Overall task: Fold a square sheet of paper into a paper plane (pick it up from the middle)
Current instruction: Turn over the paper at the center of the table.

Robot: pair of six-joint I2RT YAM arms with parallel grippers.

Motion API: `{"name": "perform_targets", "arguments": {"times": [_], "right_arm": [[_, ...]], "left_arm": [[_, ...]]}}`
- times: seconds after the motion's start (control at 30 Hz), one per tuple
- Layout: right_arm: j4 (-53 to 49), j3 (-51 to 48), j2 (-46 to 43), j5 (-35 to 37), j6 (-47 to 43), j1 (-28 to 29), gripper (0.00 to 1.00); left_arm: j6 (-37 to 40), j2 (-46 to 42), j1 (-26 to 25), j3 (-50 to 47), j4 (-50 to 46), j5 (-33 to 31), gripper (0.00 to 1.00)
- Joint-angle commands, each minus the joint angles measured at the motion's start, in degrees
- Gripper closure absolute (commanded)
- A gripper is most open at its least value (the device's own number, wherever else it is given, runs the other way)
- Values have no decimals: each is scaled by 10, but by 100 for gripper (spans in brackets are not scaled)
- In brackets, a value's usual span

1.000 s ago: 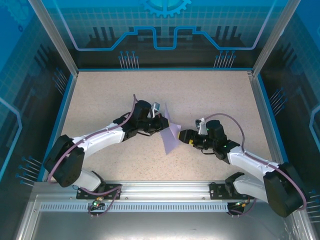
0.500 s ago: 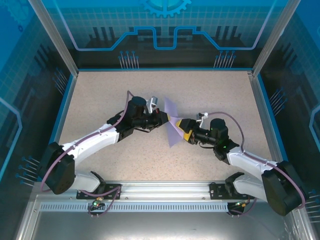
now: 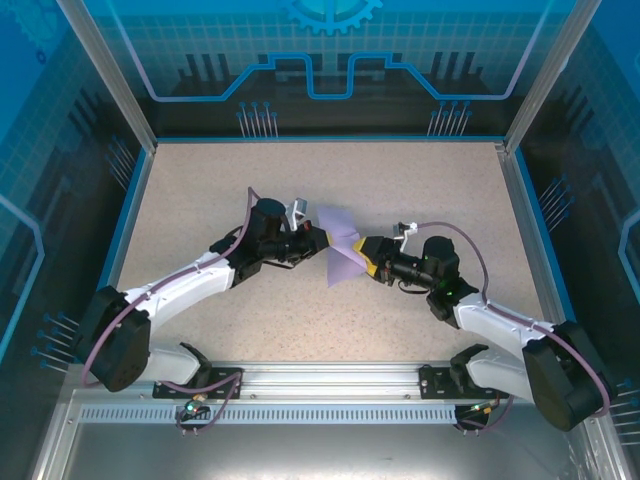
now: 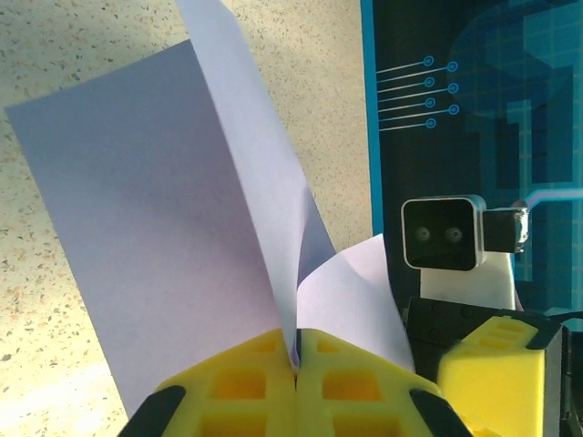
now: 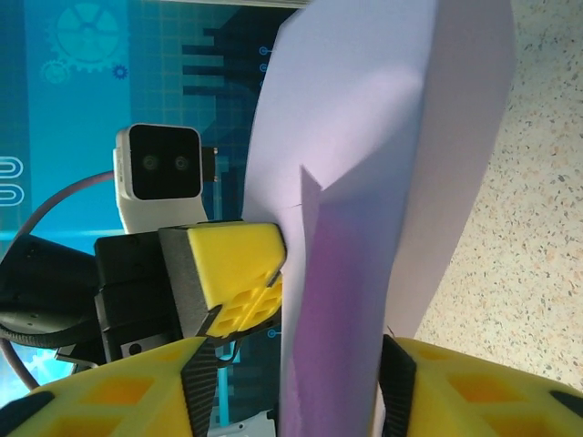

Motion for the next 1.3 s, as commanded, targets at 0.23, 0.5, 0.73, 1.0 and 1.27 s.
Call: {"name": "perform_targets", "arguments": {"times": [0.23, 0.5, 0.73, 1.0, 1.27], "right_arm": [[-21, 17, -9, -8, -26, -10, 66], [-69, 27, -20, -4, -59, -11, 80], [-227, 71, -58, 22, -174, -13, 91], [-609, 221, -50, 219, -500, 22, 100], [-760, 351, 73, 696, -640, 208, 100]], "left_arm": [[-5, -21, 12, -20, 18, 23, 89], [-4, -27, 18, -29, 16, 26, 79], [18, -39, 29, -22, -17, 20, 54], [77, -55, 60, 12, -113, 19, 27], [130, -52, 110, 49, -187, 30, 18]]}}
